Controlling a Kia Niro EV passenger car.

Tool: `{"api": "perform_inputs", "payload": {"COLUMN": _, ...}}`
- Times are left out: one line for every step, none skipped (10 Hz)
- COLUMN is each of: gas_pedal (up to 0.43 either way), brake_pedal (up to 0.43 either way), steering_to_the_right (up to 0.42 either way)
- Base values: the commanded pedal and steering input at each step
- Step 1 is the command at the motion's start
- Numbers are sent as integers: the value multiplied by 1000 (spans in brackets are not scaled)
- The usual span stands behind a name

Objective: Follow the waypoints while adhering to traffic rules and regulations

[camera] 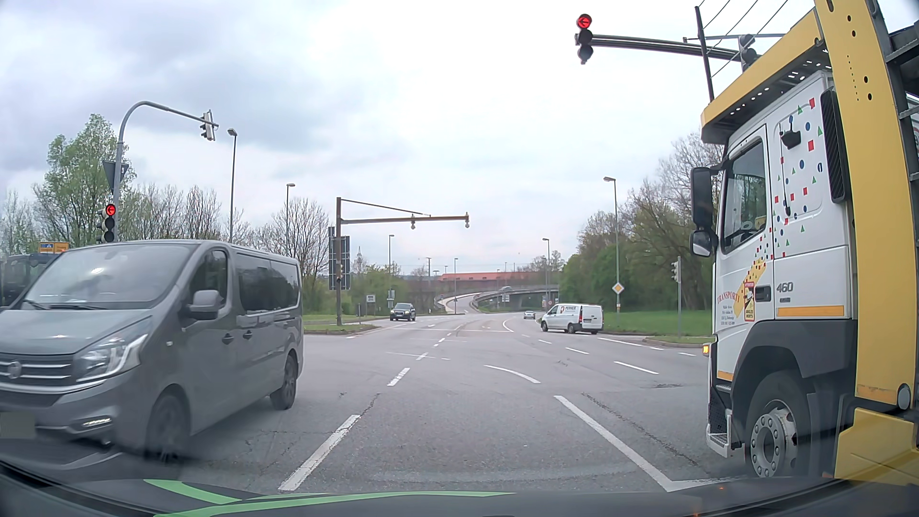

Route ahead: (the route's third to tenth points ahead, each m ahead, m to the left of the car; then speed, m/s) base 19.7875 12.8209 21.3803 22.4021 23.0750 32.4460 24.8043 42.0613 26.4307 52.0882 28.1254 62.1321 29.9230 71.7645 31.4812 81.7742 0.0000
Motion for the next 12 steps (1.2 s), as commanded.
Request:
{"api": "perform_inputs", "payload": {"gas_pedal": 0, "brake_pedal": 323, "steering_to_the_right": 8}}
{"api": "perform_inputs", "payload": {"gas_pedal": 0, "brake_pedal": 323, "steering_to_the_right": 8}}
{"api": "perform_inputs", "payload": {"gas_pedal": 0, "brake_pedal": 323, "steering_to_the_right": 8}}
{"api": "perform_inputs", "payload": {"gas_pedal": 0, "brake_pedal": 323, "steering_to_the_right": 8}}
{"api": "perform_inputs", "payload": {"gas_pedal": 0, "brake_pedal": 323, "steering_to_the_right": 8}}
{"api": "perform_inputs", "payload": {"gas_pedal": 0, "brake_pedal": 323, "steering_to_the_right": 8}}
{"api": "perform_inputs", "payload": {"gas_pedal": 0, "brake_pedal": 323, "steering_to_the_right": 8}}
{"api": "perform_inputs", "payload": {"gas_pedal": 0, "brake_pedal": 323, "steering_to_the_right": 7}}
{"api": "perform_inputs", "payload": {"gas_pedal": 0, "brake_pedal": 323, "steering_to_the_right": 8}}
{"api": "perform_inputs", "payload": {"gas_pedal": 0, "brake_pedal": 323, "steering_to_the_right": 8}}
{"api": "perform_inputs", "payload": {"gas_pedal": 0, "brake_pedal": 323, "steering_to_the_right": 8}}
{"api": "perform_inputs", "payload": {"gas_pedal": 0, "brake_pedal": 323, "steering_to_the_right": 7}}
